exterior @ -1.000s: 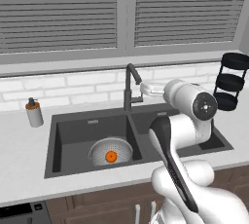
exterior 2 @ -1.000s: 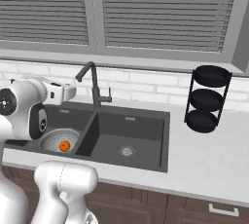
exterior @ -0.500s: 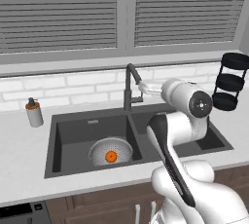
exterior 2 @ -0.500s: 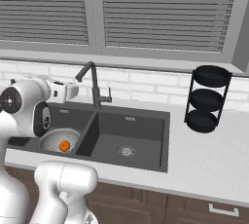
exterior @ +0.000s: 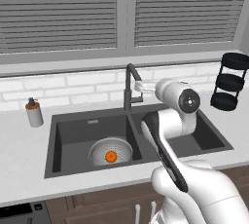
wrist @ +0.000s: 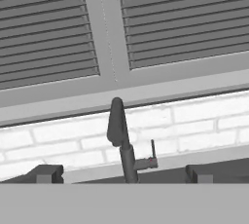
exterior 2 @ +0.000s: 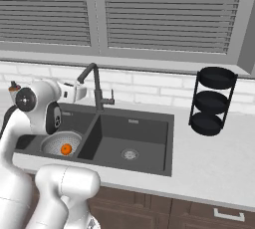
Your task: Put the colander in the sink, put the orange in the colander, and turn on the sink faucet and pour water over the colander.
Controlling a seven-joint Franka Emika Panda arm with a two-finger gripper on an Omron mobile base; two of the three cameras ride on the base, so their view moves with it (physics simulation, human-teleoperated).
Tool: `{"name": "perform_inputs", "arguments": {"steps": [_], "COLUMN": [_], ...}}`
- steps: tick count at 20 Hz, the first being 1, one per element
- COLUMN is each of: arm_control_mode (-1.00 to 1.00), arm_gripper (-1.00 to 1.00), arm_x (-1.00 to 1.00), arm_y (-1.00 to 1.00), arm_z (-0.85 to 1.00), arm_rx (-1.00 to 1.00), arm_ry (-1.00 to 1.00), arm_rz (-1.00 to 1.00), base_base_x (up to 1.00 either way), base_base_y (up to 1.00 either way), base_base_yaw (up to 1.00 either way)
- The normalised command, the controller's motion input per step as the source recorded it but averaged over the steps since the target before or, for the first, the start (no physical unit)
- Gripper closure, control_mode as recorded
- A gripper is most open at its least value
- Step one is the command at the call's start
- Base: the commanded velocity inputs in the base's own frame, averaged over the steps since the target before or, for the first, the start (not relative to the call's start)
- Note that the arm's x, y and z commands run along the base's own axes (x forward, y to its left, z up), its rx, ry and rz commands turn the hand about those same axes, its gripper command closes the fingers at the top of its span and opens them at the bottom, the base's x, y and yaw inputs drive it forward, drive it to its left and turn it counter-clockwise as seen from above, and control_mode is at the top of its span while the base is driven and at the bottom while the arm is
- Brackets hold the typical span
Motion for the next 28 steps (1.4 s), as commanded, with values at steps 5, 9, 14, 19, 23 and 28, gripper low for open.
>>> {"name": "perform_inputs", "arguments": {"steps": [5,9,14,19,23,28], "arm_control_mode": [-1.00,-1.00,-1.00,-1.00,-1.00,-1.00], "arm_gripper": [-1.00,-1.00,-1.00,-1.00,-1.00,-1.00], "arm_x": [0.14,0.00,0.02,0.21,0.32,0.28], "arm_y": [0.00,0.00,0.03,0.22,0.25,0.01], "arm_z": [0.31,0.91,0.82,0.04,-0.56,-0.86], "arm_rx": [0.00,0.00,-0.03,-0.03,-0.02,-0.01], "arm_ry": [0.13,0.25,0.42,0.44,0.23,0.03], "arm_rz": [0.00,0.00,0.00,0.02,0.00,0.01], "base_base_x": [0.00,0.00,0.00,0.00,0.00,0.00], "base_base_y": [0.00,0.00,0.00,0.00,0.00,0.00], "base_base_yaw": [0.00,0.00,0.00,0.00,0.00,0.00]}}
